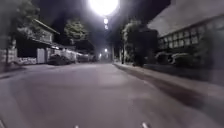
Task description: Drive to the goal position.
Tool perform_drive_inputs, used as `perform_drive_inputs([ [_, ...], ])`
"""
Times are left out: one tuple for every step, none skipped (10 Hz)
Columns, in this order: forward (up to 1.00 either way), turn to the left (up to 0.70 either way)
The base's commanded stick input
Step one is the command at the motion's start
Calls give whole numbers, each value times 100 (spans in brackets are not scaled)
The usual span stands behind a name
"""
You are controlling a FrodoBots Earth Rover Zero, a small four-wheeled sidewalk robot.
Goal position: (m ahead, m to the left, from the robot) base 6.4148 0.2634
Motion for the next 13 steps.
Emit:
perform_drive_inputs([
  [50,0],
  [50,0],
  [50,0],
  [50,0],
  [50,0],
  [50,0],
  [50,0],
  [50,0],
  [50,0],
  [50,0],
  [50,0],
  [50,0],
  [50,0],
])
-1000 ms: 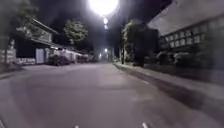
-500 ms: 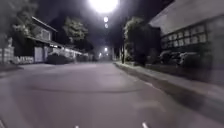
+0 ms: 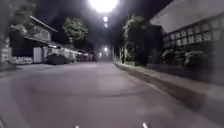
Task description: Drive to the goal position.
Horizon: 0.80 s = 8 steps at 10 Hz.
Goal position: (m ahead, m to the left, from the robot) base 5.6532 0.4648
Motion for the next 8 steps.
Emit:
perform_drive_inputs([
  [50,0],
  [50,0],
  [50,0],
  [50,0],
  [50,0],
  [50,0],
  [50,0],
  [50,0],
])
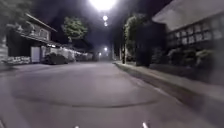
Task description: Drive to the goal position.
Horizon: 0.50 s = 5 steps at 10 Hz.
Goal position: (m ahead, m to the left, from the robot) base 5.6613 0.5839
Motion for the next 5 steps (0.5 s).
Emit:
perform_drive_inputs([
  [50,0],
  [50,0],
  [50,0],
  [50,0],
  [50,0],
])
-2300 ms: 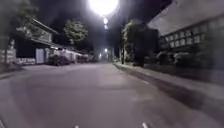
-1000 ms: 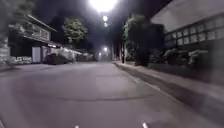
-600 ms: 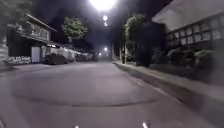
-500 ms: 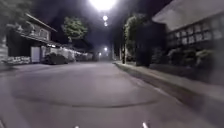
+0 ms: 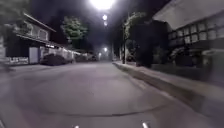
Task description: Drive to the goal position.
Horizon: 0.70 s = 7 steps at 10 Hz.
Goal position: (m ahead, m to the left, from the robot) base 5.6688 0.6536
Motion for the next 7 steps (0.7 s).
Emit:
perform_drive_inputs([
  [50,0],
  [50,0],
  [50,0],
  [50,0],
  [50,0],
  [50,0],
  [50,0],
])
